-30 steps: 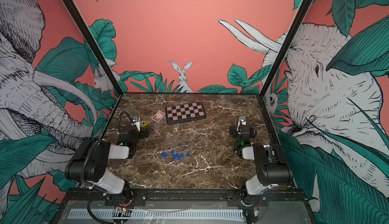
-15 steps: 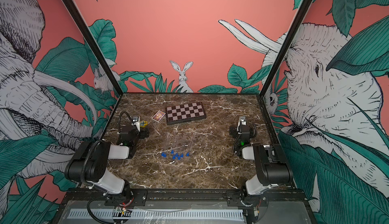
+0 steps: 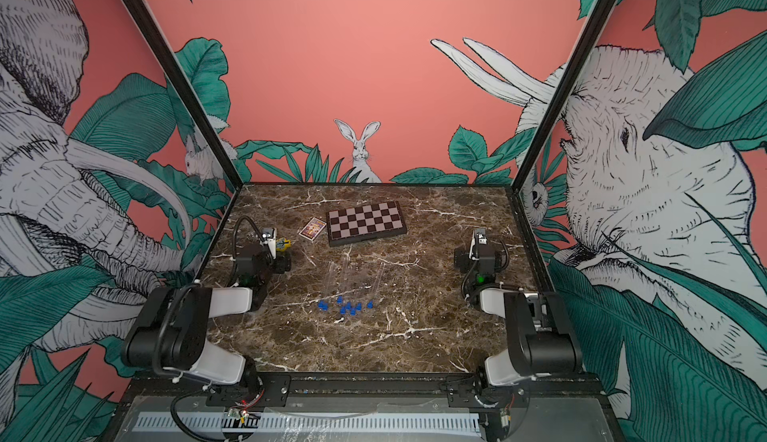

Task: Remove stoppers from test tubes
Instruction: Pick up the test tube at the center of the board.

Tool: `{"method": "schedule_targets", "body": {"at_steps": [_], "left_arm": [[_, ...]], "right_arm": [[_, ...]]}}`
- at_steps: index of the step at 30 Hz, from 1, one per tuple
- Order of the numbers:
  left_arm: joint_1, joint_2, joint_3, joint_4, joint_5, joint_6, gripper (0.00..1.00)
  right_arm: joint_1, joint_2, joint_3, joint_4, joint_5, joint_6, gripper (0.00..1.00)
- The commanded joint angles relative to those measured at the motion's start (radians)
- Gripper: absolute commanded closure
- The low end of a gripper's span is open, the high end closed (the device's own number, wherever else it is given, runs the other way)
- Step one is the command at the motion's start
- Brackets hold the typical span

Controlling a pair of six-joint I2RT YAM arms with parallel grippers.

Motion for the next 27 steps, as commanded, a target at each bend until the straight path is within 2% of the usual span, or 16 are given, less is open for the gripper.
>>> {"method": "schedule_targets", "body": {"at_steps": [1,3,5,7,9,12,16,20,27], "left_arm": [[-0.031,-0.179,0.139,-0.241,-0.048,-0.057,0.2],[-0.063,-0.221,0.228,-0.382,-0.101,-0.108,0.28],[-0.089,-0.233,0.365,-0.639,-0.153,-0.191,0.32],[-0.118,-0.225,0.453,-0.824,-0.177,-0.207,0.36],[-0.143,-0.227,0.5,-0.95,-0.19,-0.234,0.37],[-0.15,-0.258,0.508,-1.079,-0.164,-0.3,0.38],[-0.151,-0.318,0.48,-1.178,-0.159,-0.337,0.38],[-0.151,-0.36,0.463,-1.214,-0.157,-0.348,0.38],[-0.151,-0.386,0.462,-1.229,-0.159,-0.358,0.38]], "right_arm": [[0.014,-0.145,0.195,-0.321,0.071,0.16,0.01],[0.063,-0.19,0.259,-0.426,0.079,0.269,0.01],[0.159,-0.188,0.401,-0.679,0.143,0.356,0.01],[0.262,-0.158,0.517,-0.875,0.174,0.42,0.01],[0.366,-0.122,0.593,-1.017,0.186,0.489,0.01],[0.506,-0.044,0.657,-1.161,0.121,0.614,0.01],[0.659,0.049,0.681,-1.196,0.043,0.762,0.02],[0.754,0.138,0.718,-1.182,0.032,0.858,0.1],[0.798,0.336,0.797,-1.171,0.01,0.897,0.25]]}}
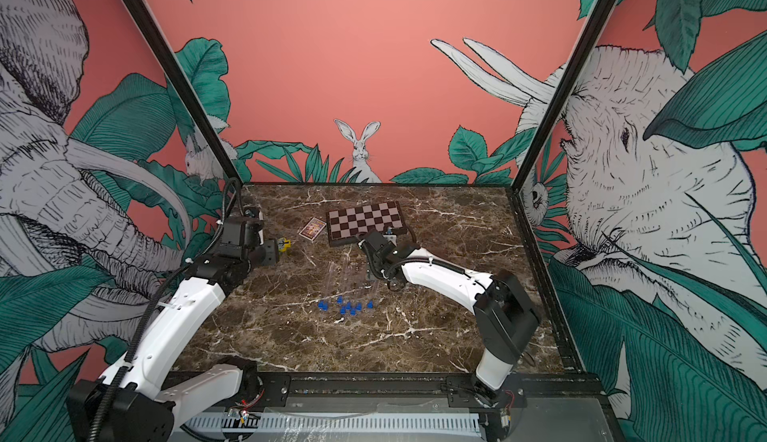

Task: Remove stoppers from test tubes
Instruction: Pick up the test tube at the center of the board.

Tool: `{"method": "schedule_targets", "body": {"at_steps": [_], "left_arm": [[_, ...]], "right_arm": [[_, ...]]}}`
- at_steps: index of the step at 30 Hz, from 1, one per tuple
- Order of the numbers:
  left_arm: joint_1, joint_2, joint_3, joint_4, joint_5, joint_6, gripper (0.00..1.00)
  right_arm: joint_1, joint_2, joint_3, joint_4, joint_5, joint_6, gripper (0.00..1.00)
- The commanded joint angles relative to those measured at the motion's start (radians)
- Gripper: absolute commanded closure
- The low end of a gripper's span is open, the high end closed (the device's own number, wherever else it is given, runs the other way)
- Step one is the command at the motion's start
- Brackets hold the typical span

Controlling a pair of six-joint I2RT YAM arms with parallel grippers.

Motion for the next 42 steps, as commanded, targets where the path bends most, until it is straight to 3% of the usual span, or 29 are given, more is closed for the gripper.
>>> {"method": "schedule_targets", "body": {"at_steps": [1,10,27,35,42], "left_arm": [[-0.001,-0.028,-0.01,-0.046,-0.02,-0.035,0.38],[-0.001,-0.052,-0.003,-0.057,-0.005,-0.03,0.38],[-0.002,-0.074,-0.02,-0.048,0.004,-0.029,0.37],[-0.001,-0.077,-0.023,-0.044,0.008,-0.031,0.37],[0.0,-0.08,-0.013,-0.045,0.009,-0.031,0.37]], "right_arm": [[-0.001,0.058,0.056,-0.016,-0.015,0.082,0.27],[0.001,0.205,0.133,-0.043,-0.05,0.112,0.39],[0.015,0.303,0.139,-0.076,-0.082,0.118,0.51],[0.021,0.31,0.133,-0.081,-0.097,0.107,0.64],[0.022,0.308,0.13,-0.087,-0.103,0.102,0.65]]}}
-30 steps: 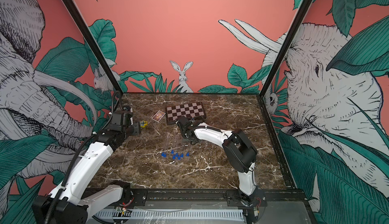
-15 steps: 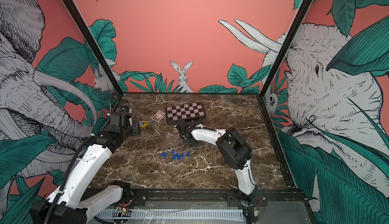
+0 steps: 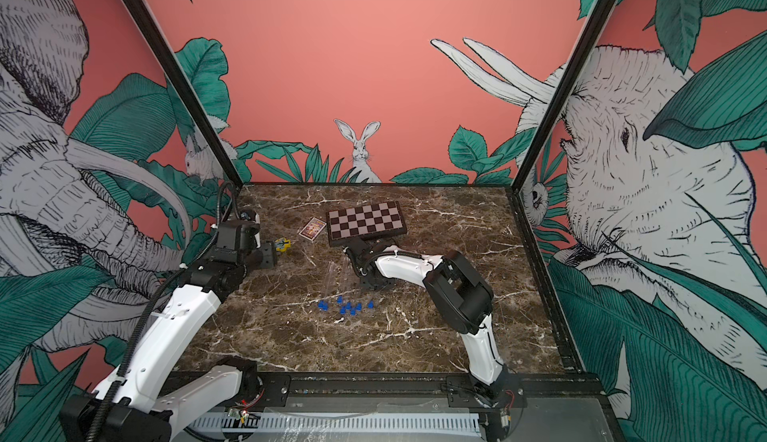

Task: Remove stoppers from test tubes
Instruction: Pick up the test tube at the center of the board.

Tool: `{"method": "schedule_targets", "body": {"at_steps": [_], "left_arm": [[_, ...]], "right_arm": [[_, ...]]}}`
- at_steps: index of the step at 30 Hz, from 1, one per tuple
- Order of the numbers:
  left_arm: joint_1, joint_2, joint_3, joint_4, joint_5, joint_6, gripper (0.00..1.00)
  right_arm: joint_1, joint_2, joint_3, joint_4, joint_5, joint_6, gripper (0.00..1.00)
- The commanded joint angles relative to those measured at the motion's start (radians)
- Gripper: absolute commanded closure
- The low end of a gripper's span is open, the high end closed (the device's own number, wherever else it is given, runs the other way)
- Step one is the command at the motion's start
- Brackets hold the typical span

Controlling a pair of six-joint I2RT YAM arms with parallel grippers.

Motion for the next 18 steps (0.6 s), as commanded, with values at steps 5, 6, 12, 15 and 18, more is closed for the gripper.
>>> {"method": "schedule_targets", "body": {"at_steps": [5,6,12,15,18], "left_arm": [[-0.001,-0.03,0.005,-0.021,0.003,-0.025,0.37],[-0.001,-0.032,0.006,-0.019,0.004,-0.026,0.37],[-0.001,-0.032,0.013,-0.022,0.012,-0.024,0.35],[0.0,-0.031,0.018,-0.022,0.029,-0.023,0.32],[-0.001,-0.029,0.016,0.0,0.071,-0.018,0.3]], "right_arm": [[0.007,0.004,0.004,-0.037,0.001,0.028,0.75],[0.008,0.003,0.004,-0.037,0.002,0.027,0.77],[0.008,-0.015,-0.002,-0.032,0.007,0.025,0.8],[0.006,-0.051,-0.018,-0.011,0.017,0.004,0.8],[0.006,-0.122,-0.057,0.056,0.043,-0.065,0.83]]}}
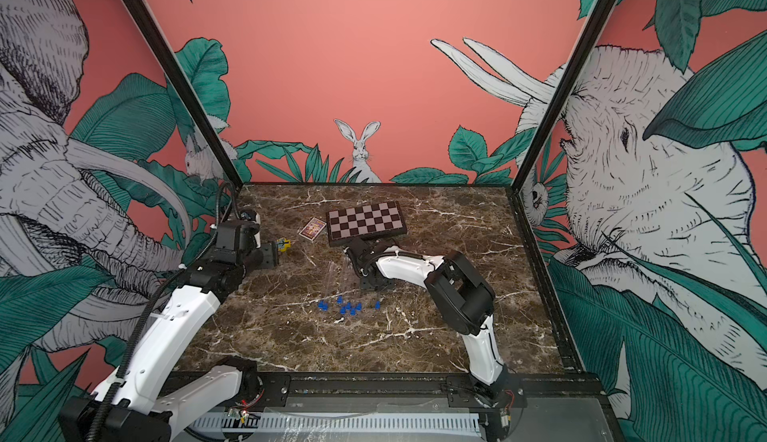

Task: Remove stoppers from test tubes
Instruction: Pick up the test tube at the center of the board, then adjust the test tube.

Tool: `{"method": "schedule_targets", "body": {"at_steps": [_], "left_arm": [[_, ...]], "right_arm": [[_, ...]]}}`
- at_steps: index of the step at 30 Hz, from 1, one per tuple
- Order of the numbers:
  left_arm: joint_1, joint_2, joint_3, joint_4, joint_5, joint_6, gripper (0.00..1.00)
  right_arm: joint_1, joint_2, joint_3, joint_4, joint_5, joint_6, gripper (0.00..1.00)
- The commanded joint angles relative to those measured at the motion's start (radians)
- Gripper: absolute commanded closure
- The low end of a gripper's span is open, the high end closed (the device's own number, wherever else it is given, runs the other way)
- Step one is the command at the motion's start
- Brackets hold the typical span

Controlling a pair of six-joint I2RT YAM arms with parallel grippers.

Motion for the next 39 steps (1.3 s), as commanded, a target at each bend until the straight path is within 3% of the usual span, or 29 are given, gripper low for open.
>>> {"method": "schedule_targets", "body": {"at_steps": [1,6,11,14,17,23,29,33,39], "left_arm": [[-0.001,-0.024,0.013,0.012,0.058,-0.015,0.3],[-0.001,-0.007,0.008,0.065,0.118,-0.026,0.3],[-0.001,0.048,-0.003,0.175,0.304,-0.043,0.31],[-0.007,0.106,-0.054,0.382,0.491,-0.143,0.3],[-0.054,0.195,-0.115,0.664,0.582,-0.296,0.31],[-0.21,0.45,-0.1,1.114,0.646,-0.548,0.3],[-0.292,0.6,-0.106,1.46,0.685,-0.737,0.3],[-0.309,0.607,-0.141,1.528,0.678,-0.759,0.3],[-0.335,0.574,-0.134,1.479,0.689,-0.692,0.3]], "right_arm": [[0.003,-0.104,-0.023,0.027,0.057,-0.052,0.85],[-0.017,-0.171,-0.043,0.051,0.055,-0.151,0.89],[-0.03,-0.304,-0.121,0.171,0.004,-0.313,0.89],[-0.04,-0.438,-0.207,0.301,-0.041,-0.443,0.88],[-0.054,-0.534,-0.265,0.391,-0.09,-0.531,0.87],[-0.07,-0.617,-0.306,0.446,-0.141,-0.614,0.84],[-0.102,-0.663,-0.328,0.462,-0.146,-0.616,0.85],[-0.127,-0.679,-0.337,0.462,-0.138,-0.606,0.85],[-0.152,-0.664,-0.333,0.469,-0.175,-0.587,0.85]]}}
